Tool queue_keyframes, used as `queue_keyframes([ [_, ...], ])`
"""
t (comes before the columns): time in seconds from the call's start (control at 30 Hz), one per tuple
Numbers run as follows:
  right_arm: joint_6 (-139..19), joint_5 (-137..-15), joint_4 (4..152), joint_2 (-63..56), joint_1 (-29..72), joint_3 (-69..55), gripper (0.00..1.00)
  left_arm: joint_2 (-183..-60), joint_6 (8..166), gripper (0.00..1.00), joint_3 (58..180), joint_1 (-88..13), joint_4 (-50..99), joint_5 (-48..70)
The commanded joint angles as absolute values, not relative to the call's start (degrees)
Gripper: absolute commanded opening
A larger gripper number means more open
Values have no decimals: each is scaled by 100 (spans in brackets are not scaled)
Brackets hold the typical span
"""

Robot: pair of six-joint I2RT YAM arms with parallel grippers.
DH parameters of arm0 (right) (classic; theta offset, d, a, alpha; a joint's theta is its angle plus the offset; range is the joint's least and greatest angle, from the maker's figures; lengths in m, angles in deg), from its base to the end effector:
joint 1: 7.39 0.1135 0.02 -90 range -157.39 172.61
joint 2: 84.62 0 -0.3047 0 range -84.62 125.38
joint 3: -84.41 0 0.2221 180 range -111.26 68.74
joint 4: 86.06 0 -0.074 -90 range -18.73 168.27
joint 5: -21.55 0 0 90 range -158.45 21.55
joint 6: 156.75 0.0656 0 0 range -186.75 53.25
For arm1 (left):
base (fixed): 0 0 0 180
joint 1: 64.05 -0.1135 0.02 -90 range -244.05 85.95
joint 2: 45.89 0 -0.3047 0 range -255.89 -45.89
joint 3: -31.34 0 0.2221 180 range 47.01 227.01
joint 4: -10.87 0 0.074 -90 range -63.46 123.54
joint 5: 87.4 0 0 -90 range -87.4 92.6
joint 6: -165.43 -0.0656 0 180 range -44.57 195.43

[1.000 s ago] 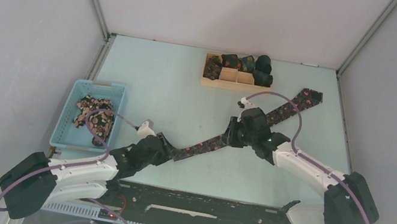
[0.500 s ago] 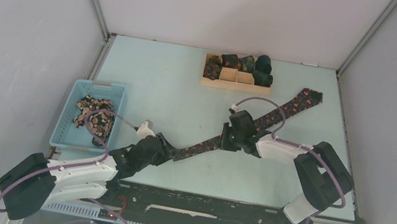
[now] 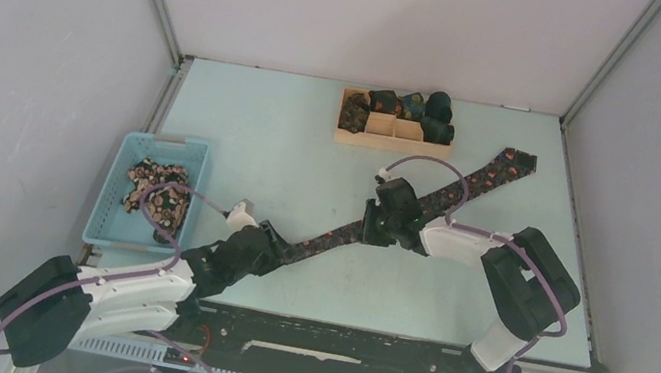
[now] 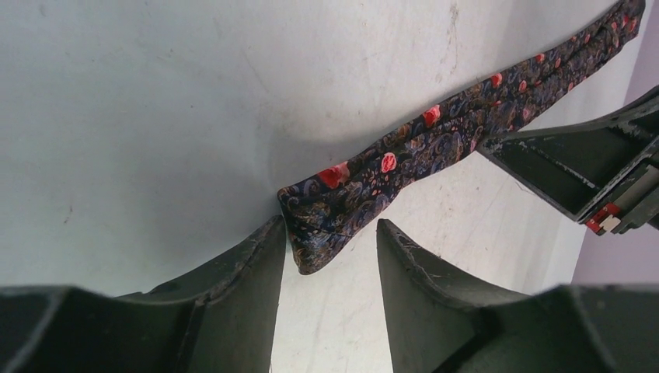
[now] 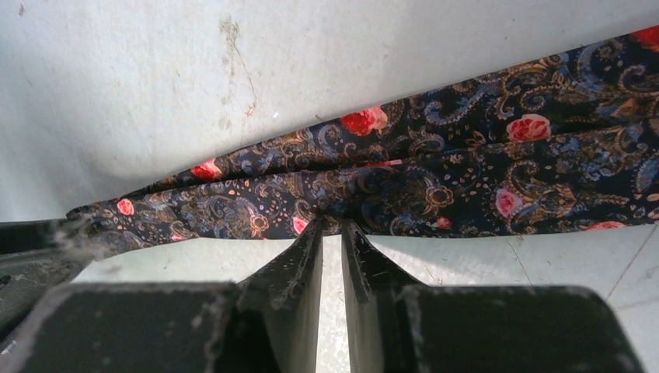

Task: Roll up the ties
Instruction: Roll the tie at the center of the board.

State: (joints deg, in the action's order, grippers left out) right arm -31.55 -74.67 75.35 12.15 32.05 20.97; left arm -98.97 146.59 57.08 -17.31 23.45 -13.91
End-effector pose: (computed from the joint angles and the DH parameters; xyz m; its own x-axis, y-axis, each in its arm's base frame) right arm 0.2483 0.2134 0.1845 -0.8905 0.0095 -0.4548 -0.2078 0.8809 0.4252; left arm 0.1090 -0.0886 0.1672 -0.6615 -0.6212 -0.4203 -0.2390 0.7057 -0.6670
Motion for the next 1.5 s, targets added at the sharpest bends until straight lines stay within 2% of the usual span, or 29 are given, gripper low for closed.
queue_keyframes([
  [0.0,-3409,-7440,7293,842,3239,1908,20,-9746,14857,54,5563,-1765,2452,-1708],
  [0.33,-3537,-7443,7086,384,3360,1908,22,-9906,15048,50,5638,-1764,2554,-1880],
  [0.5,-3550,-7395,7060,322,3436,1908,21,-10144,14961,42,5727,-1764,2434,-1926],
  [0.6,-3550,-7390,7119,315,3541,1908,21,-10305,14869,34,5825,-1769,2401,-1963],
  [0.73,-3484,-7398,7181,306,3646,1913,21,-10300,14864,8,5841,-1765,2414,-1955],
  [0.8,-3424,-7413,7243,291,3710,1908,21,-10189,14944,0,5808,-1769,2521,-1994],
  [1.03,-3184,-7564,7614,403,4184,1762,21,-9659,15014,0,5750,-1768,2930,-2079],
  [1.47,-2933,-7801,7730,1449,4872,818,20,-9223,14690,0,5813,-1765,3298,-2177],
])
